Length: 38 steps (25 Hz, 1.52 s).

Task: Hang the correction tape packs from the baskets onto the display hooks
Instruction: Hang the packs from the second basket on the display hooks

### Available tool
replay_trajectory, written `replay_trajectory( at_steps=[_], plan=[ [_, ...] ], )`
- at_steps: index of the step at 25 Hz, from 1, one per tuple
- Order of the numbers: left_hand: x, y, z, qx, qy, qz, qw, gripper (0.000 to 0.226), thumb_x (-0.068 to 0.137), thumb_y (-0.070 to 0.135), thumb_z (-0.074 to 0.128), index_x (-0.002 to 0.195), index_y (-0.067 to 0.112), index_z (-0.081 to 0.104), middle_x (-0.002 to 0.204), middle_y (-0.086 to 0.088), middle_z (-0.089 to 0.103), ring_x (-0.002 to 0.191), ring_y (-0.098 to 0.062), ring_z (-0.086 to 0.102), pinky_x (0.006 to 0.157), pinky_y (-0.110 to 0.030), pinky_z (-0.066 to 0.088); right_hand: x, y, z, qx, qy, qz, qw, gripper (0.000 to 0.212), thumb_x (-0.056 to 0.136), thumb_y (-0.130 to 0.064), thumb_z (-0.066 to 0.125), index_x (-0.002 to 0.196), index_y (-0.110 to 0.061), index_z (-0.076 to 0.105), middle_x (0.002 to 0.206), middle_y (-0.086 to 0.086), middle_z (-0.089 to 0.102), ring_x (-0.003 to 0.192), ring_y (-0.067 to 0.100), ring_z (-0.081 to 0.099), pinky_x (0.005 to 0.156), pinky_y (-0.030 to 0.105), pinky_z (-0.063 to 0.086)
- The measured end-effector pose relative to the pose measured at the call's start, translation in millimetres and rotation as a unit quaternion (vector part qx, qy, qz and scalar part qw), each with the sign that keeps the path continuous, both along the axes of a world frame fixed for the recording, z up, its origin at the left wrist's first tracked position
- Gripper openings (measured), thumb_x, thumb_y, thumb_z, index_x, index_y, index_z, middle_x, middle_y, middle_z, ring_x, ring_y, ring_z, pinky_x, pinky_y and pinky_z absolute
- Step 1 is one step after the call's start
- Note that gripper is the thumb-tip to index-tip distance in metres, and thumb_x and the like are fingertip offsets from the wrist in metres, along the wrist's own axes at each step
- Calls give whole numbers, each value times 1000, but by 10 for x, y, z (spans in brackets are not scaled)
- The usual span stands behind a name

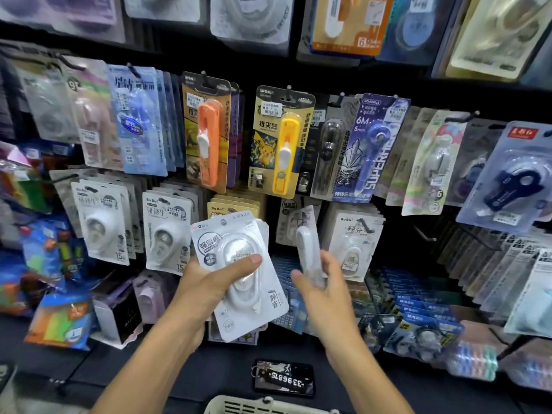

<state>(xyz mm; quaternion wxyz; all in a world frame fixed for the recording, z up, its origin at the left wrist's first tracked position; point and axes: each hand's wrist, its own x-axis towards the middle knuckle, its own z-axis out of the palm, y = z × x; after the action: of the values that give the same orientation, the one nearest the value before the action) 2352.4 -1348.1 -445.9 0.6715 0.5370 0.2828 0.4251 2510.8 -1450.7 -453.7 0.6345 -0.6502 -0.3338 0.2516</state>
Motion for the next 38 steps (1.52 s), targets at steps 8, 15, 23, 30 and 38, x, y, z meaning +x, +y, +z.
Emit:
replay_trajectory(
  at_steps=[8,15,23,30,38],
  plan=[
    [149,-74,-33,-18,11,-8,1000,47,58,28,91,102,25,77,99,-4,81,88,-23,79,63,-29,62,-55,-78,9,61,24,102,993,34,86,-49,75,116,-36,65,115,-12,70,106,10,68,85,30,58],
    [126,-65,-3,-74,9,-82,994,86,42,42,99,119,19,70,110,-11,79,97,-33,77,77,-45,64,-81,-82,123,58,180,103,977,29,85,-26,79,108,-13,67,92,7,79,70,29,73,46,28,54],
    [-55,-6,80,-60,-52,67,995,55,62,25,87,114,25,70,99,-2,81,84,-23,79,57,-41,64,143,-274,89,39,76,16,996,6,92,-27,72,97,-31,73,74,2,74,40,12,49,37,19,36],
    [-32,-78,24,-41,-18,54,998,76,52,33,89,125,24,66,108,-1,80,95,-24,78,84,-57,61,-2,-187,68,24,38,-47,998,7,93,-40,69,93,-46,66,88,-10,75,53,11,58,46,22,42],
    [-27,-49,24,-49,-9,49,998,79,52,31,99,124,28,66,109,2,80,98,-22,77,88,-55,60,-139,-232,-13,49,33,-63,996,10,90,-36,72,91,-45,68,91,-14,76,68,12,64,67,33,51]
  ],
)
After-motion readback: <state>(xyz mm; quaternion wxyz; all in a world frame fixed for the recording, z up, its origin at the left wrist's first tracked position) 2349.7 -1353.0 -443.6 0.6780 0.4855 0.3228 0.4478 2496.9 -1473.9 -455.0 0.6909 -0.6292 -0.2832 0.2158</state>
